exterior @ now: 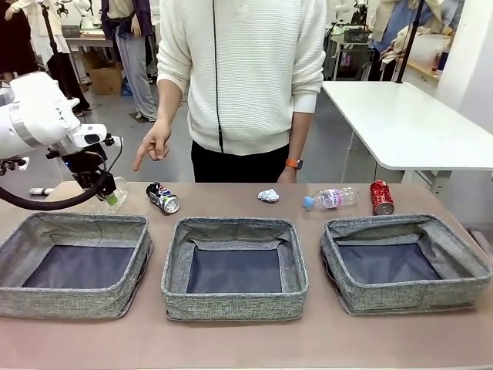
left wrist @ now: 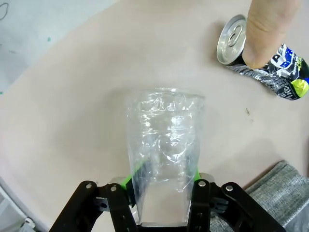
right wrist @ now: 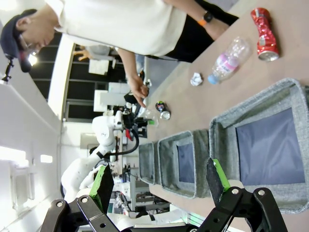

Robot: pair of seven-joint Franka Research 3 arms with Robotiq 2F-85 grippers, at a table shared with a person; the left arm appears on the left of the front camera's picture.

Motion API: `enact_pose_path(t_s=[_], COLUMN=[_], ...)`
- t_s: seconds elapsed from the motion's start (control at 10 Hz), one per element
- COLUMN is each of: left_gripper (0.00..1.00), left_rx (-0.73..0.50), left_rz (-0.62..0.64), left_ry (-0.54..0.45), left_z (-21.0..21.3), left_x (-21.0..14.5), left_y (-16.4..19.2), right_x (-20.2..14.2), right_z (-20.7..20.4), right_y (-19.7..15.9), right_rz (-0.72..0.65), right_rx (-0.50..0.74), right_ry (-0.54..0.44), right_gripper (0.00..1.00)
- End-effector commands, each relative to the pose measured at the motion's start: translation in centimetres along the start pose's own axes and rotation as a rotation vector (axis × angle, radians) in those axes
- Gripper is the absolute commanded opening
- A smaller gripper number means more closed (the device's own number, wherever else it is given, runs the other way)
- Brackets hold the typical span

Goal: Sort the waste into the appropriate baskets.
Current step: Pick up the waste item pointed out by the person.

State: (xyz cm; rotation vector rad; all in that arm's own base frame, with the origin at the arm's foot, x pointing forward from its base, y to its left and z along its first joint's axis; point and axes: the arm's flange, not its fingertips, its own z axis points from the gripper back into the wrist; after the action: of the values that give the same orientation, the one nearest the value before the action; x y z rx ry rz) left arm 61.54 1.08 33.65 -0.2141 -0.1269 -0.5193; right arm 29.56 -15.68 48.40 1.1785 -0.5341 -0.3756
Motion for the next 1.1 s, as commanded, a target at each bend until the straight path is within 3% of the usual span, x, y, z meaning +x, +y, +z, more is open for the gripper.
enact_pose_path(t_s=[0.0, 0.2, 0.3, 0.4, 0.6, 0.7, 0.8, 0.9, 1.0], left_gripper=[0.38, 0.38, 0.38, 0.38, 0.38, 0.38, 0.38, 0.38, 0.38], left_rx=[0.081, 0.082, 0.050, -0.014, -0.071, -0.120, -0.177, -0.160, -0.134], left_rz=[0.057, 0.208, 0.319, 0.344, 0.455, 0.429, 0.387, 0.275, 0.416], left_ry=[-0.041, -0.086, -0.039, -0.087, -0.252, -0.229, -0.142, -0.081, -0.178], left_z=[2.1, 10.8, 15.1, 18.5, 20.3, 19.3, 17.9, 16.3, 20.5], left_x=[-1.1, -4.4, -7.0, -9.3, -13.4, -14.9, -16.2, -16.9, -15.4], left_y=[-0.3, -3.3, -5.8, -8.6, -13.7, -15.3, -16.6, -16.9, -16.3], right_x=[0.4, 0.4, 0.4, 0.4, 0.4, 0.4, 0.4, 0.4, 0.4], right_z=[-0.2, -0.2, -0.2, -0.2, -0.2, -0.2, -0.2, -0.2, -0.2], right_y=[0.1, 0.1, 0.1, 0.1, 0.1, 0.1, 0.1, 0.1, 0.1], right_rz=[0.026, 0.026, 0.026, 0.026, 0.026, 0.026, 0.026, 0.026, 0.026], right_rx=[0.023, 0.023, 0.023, 0.023, 0.023, 0.023, 0.023, 0.023, 0.023], right_ry=[-0.012, -0.012, -0.012, -0.012, -0.012, -0.012, -0.012, -0.012, -0.012], right_gripper=[1.00, 1.00, 1.00, 1.00, 1.00, 1.00, 1.00, 1.00, 1.00])
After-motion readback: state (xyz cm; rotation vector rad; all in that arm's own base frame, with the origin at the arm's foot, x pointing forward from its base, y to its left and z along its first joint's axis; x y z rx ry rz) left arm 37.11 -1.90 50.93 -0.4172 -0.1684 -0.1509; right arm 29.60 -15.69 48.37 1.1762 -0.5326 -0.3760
